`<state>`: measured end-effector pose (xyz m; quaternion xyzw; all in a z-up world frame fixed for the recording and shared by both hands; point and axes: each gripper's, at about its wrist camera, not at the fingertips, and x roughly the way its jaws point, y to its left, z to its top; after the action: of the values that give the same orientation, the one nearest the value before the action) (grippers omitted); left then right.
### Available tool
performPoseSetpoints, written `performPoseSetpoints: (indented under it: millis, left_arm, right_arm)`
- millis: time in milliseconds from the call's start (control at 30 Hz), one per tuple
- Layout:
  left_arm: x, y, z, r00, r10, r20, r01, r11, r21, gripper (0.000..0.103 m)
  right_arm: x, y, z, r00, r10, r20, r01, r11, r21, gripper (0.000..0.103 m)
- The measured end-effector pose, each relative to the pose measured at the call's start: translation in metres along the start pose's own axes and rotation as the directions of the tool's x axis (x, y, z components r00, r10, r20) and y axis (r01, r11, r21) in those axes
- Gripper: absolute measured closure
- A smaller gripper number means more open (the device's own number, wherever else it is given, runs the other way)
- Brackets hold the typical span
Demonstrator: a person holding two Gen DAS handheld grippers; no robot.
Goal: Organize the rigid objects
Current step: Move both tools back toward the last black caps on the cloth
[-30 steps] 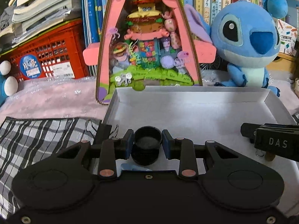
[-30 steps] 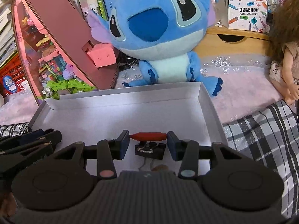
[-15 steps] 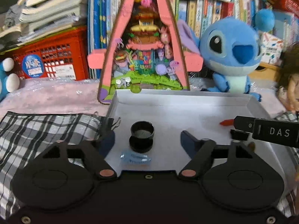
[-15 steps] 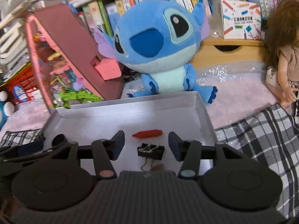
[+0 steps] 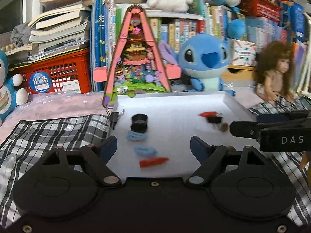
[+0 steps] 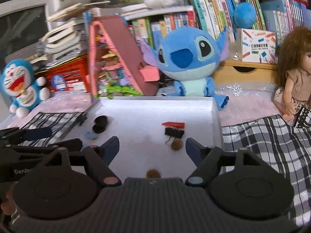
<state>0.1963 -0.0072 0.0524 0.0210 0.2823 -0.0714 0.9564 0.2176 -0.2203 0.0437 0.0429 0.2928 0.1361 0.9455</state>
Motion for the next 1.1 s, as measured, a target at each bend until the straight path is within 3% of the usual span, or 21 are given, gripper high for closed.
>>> performPoseSetpoints:
  millis: [433,1100]
  left_arm:
    - [-0.048,-0.016,-0.05,0.997,-0.068,-0.021,0.068,0.997,0.025,0.02]
    - [-0.084,-0.019,-0.108,0.991,-0.109,-0.082,0.113,0.992,0.051,0.02]
  right_arm:
    - [-0.058,0.009,-0.04,0.999,0.04,0.019,-0.038,0.997,-0.071,0.014]
    - [-0.096,0.024,-0.101,0.998,0.06,-0.006,-0.061,0.983,-0.176,0.01]
